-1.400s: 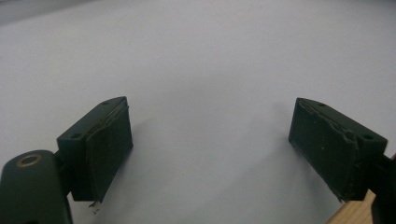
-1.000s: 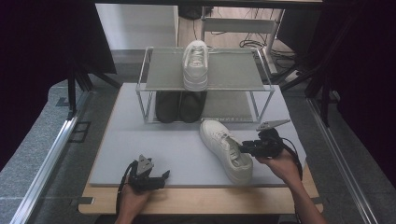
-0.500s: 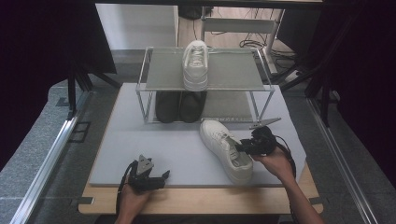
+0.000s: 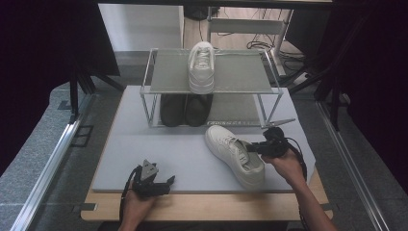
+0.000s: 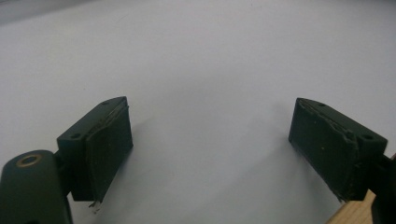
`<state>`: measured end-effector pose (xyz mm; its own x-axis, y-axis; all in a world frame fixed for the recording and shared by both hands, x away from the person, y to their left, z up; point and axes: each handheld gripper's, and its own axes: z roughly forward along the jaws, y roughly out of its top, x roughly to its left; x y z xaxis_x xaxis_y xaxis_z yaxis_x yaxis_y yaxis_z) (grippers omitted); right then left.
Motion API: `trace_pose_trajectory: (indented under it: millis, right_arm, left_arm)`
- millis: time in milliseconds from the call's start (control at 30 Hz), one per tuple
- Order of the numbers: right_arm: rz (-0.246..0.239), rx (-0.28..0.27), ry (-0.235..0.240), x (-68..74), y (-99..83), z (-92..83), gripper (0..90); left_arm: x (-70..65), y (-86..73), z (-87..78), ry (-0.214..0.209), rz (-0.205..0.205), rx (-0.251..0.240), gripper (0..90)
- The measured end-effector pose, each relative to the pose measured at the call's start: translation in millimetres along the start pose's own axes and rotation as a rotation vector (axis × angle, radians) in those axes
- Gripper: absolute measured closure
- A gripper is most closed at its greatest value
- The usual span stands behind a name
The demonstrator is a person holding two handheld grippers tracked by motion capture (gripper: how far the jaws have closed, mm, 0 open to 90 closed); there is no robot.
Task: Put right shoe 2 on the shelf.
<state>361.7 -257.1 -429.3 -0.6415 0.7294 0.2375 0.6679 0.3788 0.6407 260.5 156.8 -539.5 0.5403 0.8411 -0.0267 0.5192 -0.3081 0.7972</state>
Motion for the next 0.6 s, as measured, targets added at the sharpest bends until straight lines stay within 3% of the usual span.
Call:
trace_pose_trajectory:
  millis: [167, 400, 600]
  right_arm:
    - [0.039, 0.003, 0.039, -3.2, 2.2, -9.7, 81.9]
    - [0.039, 0.008, 0.051, -1.6, 7.2, -20.4, 81.8]
    - [0.059, -0.020, 0.076, -2.8, 15.8, -35.4, 81.8]
  left_arm:
    - [-0.1, 0.0, 0.0, 0.000, 0.000, 0.000, 13.1]
    - [-0.1, 0.0, 0.0, 0.000, 0.000, 0.000, 13.2]
    - [-0.1, 0.0, 0.0, 0.001, -0.001, 0.000, 13.1]
